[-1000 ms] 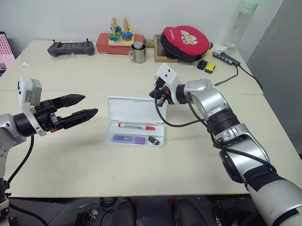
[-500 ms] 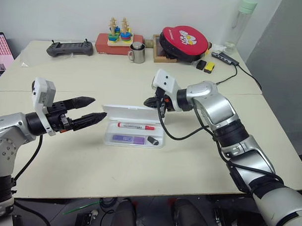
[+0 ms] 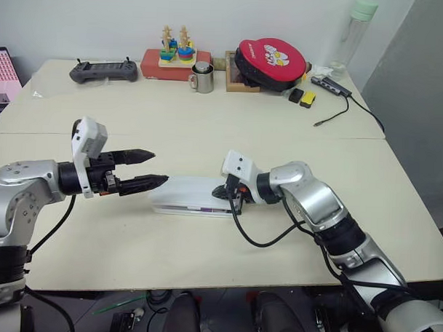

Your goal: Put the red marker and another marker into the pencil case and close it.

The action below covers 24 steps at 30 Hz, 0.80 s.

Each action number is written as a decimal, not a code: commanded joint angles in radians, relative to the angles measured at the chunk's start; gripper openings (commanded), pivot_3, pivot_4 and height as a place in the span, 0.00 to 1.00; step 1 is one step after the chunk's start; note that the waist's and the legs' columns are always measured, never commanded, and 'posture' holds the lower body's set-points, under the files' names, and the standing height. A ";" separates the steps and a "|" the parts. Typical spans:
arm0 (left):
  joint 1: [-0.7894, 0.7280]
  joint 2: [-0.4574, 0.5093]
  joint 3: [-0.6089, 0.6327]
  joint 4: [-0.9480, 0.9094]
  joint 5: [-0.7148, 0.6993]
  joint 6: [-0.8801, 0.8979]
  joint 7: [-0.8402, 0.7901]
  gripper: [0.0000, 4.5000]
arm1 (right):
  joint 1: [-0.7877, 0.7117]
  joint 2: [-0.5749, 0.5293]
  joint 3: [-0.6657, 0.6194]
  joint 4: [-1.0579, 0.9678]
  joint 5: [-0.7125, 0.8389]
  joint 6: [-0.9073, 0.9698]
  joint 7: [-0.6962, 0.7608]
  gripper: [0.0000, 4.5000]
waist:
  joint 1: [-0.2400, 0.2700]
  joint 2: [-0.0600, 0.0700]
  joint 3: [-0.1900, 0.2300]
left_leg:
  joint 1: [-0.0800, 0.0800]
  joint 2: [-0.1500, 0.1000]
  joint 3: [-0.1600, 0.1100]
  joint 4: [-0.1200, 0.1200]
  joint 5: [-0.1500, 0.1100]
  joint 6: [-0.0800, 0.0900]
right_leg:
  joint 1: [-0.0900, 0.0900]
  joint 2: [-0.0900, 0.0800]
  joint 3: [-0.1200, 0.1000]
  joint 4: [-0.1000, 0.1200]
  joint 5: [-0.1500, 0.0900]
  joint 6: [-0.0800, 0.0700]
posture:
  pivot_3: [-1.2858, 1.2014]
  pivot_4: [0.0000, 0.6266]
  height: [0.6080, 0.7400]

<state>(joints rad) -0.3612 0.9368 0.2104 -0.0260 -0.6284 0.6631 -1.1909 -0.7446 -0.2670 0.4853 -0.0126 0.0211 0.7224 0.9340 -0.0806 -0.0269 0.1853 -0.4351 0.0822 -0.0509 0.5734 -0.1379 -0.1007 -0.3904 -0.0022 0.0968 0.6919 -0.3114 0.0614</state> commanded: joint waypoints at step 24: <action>-0.146 -0.180 0.066 0.336 0.197 -0.184 0.400 1.00 | 0.291 -0.045 -0.665 -0.362 0.266 0.193 -0.339 0.66 | 0.026 -0.002 -0.001 | 0.000 0.000 0.000 0.000 0.000 0.000 | 0.001 0.000 0.000 0.000 0.000 0.001 | 0.52 0.24 1.00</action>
<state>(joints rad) -0.5196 0.7361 0.2359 0.3089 -0.4502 0.5207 -0.8104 -0.4691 -0.2929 -0.1352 -0.3764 0.2888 0.9441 0.6108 -0.0549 -0.0289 0.1843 -0.4349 0.0818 -0.0507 0.5734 -0.1377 -0.1006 -0.3886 -0.0028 0.0970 0.6895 -0.3114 0.0623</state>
